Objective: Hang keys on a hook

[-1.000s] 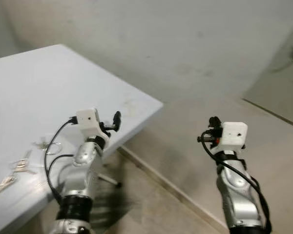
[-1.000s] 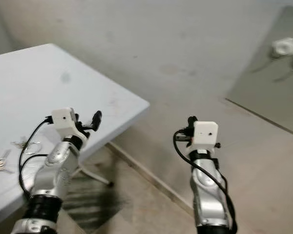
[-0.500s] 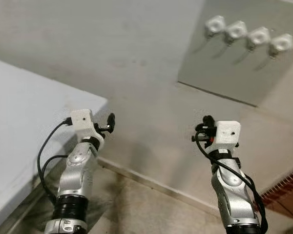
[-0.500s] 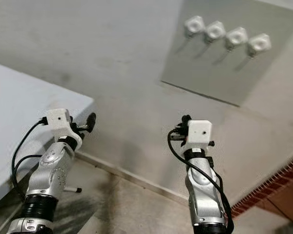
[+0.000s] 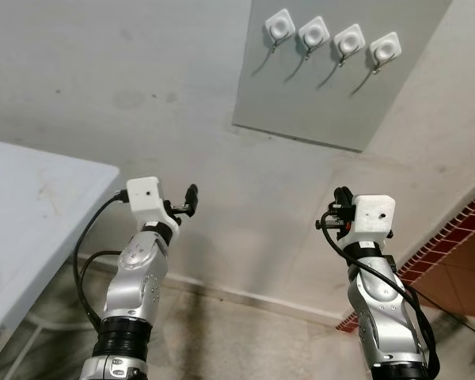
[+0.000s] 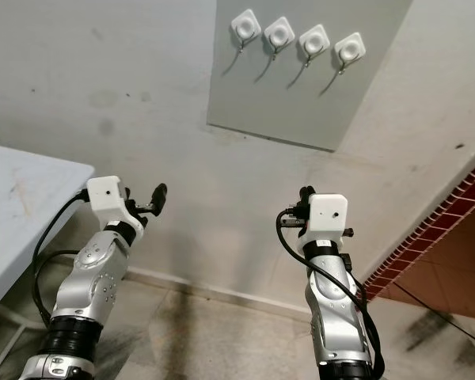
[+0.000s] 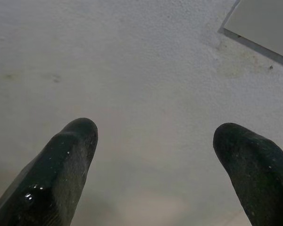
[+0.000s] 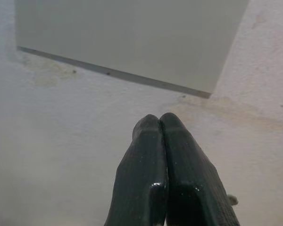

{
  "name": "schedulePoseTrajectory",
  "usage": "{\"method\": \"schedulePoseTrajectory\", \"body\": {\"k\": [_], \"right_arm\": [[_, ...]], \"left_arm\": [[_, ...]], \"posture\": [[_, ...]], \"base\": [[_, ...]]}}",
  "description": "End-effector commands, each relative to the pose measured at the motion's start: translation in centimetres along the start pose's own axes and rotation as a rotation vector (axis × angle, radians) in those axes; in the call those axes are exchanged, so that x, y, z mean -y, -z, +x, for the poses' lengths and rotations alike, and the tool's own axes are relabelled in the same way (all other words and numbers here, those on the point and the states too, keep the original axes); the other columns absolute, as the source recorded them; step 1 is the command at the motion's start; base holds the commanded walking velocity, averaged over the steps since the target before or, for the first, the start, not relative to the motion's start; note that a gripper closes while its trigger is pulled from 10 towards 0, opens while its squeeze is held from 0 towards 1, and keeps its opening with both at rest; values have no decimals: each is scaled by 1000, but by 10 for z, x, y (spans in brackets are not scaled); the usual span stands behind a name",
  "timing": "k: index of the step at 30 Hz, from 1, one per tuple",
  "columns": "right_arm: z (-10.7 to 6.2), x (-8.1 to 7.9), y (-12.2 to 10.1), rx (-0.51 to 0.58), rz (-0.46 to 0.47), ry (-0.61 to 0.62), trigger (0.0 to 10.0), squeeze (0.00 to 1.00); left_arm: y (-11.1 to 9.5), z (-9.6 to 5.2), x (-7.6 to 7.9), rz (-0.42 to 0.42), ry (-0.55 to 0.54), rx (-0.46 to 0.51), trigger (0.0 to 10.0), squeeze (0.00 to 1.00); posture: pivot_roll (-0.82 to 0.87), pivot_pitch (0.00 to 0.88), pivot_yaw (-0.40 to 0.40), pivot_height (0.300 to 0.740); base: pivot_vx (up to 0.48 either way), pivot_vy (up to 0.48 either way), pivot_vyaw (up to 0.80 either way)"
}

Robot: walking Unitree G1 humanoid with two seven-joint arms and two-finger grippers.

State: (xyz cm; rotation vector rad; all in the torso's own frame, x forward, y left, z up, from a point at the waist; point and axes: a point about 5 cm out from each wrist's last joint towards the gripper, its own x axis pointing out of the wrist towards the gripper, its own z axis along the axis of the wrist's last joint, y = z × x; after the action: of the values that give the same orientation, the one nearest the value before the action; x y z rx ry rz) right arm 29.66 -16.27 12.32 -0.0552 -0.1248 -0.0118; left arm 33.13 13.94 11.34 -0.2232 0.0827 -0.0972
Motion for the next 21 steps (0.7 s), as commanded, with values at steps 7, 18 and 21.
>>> {"method": "schedulePoseTrajectory", "body": {"k": [7,18,21], "right_arm": [[4,2,-4,12,-6,9,10000,0],[5,3,-4,41,-24,16,10000,0],[5,1,-1,23,-24,37,10000,0]], "left_arm": [[-2,-1,8,66,46,13,10000,0],[-1,1,11,94,80,-1,10000,0],[-2,3,11,108,91,-2,10000,0]], "posture": [[36,0,-97,740],[15,0,-39,740],[4,0,-18,740]], "base": [[0,0,-783],[0,0,-426],[0,0,0]]}}
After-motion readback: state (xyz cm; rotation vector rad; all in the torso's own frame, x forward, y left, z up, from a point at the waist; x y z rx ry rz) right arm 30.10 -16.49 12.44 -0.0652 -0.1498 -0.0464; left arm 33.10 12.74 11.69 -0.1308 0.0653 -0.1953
